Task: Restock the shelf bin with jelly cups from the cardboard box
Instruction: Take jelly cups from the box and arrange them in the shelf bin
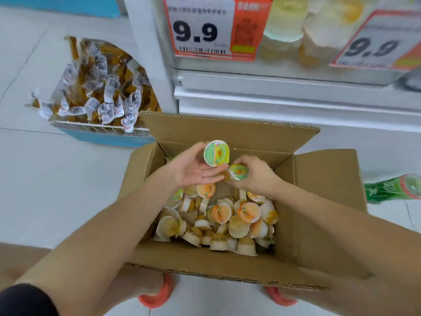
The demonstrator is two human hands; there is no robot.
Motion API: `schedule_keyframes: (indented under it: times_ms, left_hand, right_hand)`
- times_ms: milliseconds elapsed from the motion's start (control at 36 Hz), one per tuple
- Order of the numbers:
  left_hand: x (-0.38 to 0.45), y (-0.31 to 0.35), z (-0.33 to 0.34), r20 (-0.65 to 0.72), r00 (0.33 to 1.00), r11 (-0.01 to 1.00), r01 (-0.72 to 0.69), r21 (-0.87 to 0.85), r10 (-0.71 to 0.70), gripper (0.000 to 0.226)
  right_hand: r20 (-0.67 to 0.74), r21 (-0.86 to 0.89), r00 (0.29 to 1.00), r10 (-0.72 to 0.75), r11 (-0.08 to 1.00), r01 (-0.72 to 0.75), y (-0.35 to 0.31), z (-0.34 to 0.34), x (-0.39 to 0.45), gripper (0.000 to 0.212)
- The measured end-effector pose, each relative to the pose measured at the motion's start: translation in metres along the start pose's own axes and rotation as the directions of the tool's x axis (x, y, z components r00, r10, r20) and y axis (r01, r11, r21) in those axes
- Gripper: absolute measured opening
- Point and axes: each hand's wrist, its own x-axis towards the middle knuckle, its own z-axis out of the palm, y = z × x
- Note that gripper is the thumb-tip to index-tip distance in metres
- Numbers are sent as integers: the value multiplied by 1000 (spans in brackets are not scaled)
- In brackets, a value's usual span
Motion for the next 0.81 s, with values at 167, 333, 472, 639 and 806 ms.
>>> schedule_keyframes:
  times_ms: [167, 333, 472, 639, 806]
  left_hand:
    - [-79, 25, 52, 8, 995, 969, -95, 228, 96, 39]
    - [-144, 23, 90, 25, 973, 917, -224, 332, 228, 70]
    - [-168, 8, 111, 161, 957, 931, -274, 239, 240, 60]
    - [-173, 3, 127, 225, 942, 924, -299, 237, 247, 47]
    - [-175, 13, 129, 240, 931, 941, -311, 131, 274, 54]
  right_hand:
    - [-34, -80, 980, -194, 978, 191, -56, -77, -47, 46]
    - [-297, 33, 918, -263, 958, 285, -99, -126, -104, 76]
    - [-343, 13, 876, -340, 931, 366, -113, -142, -129, 73]
    - [-283, -19, 869, -405, 909, 417, -120, -153, -134, 70]
    - [-262, 185, 885, -384, 880, 437, -124, -159, -123, 64]
